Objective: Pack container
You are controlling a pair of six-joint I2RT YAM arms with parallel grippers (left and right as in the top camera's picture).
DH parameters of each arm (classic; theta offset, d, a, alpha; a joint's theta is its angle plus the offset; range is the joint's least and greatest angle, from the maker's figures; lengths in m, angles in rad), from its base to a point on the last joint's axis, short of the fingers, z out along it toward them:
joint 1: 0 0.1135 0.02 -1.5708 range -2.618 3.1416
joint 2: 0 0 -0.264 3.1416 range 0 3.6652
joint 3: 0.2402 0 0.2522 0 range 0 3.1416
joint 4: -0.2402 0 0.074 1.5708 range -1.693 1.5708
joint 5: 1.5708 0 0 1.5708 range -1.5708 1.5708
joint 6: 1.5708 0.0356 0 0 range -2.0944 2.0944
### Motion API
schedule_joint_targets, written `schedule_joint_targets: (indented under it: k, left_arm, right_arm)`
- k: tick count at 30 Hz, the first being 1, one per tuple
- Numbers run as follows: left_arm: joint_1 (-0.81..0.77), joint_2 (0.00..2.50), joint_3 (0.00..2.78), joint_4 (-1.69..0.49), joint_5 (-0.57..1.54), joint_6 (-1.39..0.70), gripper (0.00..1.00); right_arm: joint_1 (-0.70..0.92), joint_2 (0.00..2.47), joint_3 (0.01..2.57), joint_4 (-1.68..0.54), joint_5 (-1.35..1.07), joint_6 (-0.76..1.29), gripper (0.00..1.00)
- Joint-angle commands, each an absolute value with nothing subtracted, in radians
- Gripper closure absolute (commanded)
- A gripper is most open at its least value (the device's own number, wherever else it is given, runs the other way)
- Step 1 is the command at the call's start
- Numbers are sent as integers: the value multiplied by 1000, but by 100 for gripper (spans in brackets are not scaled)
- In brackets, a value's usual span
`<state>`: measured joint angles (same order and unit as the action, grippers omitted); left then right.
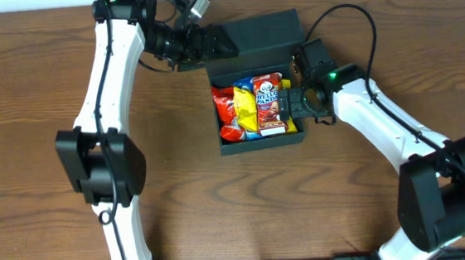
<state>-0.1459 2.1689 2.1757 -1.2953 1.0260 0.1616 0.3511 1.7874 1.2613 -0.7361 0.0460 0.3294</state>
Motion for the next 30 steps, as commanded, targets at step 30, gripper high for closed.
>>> schedule_joint_targets:
  k: [30]
  left_arm:
    - [-191,2013,2187,-1485,820,212,4]
  right_arm:
    - [381,1163,1279,-1082,27,370,1]
